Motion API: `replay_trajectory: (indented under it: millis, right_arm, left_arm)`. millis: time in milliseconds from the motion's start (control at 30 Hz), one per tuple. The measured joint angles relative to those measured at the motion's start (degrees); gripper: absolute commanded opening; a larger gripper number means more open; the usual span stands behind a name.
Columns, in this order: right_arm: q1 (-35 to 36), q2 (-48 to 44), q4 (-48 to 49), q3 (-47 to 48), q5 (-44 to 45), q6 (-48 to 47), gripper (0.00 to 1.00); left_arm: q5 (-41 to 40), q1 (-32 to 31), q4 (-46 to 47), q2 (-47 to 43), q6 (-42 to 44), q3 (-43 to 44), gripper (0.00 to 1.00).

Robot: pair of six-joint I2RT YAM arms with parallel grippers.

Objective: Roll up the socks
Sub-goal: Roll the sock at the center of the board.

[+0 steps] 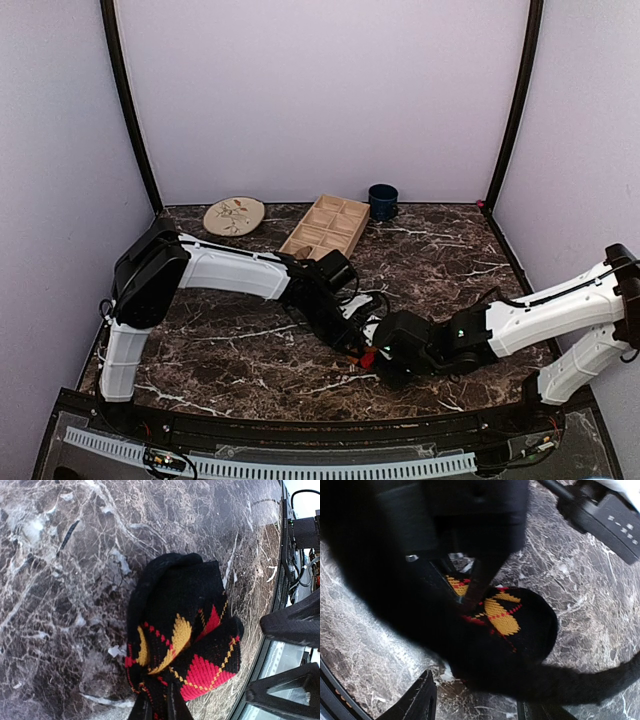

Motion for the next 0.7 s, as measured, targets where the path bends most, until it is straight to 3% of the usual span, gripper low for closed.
replay_trajectory:
  millis: [700]
  right_arm:
    - [-0.42,7.72,7.58,-0.15,0.59,-1.92,0.6]
  left_arm:
    - [2.62,0.81,-0.72,0.87,0.87,0.59,0.0]
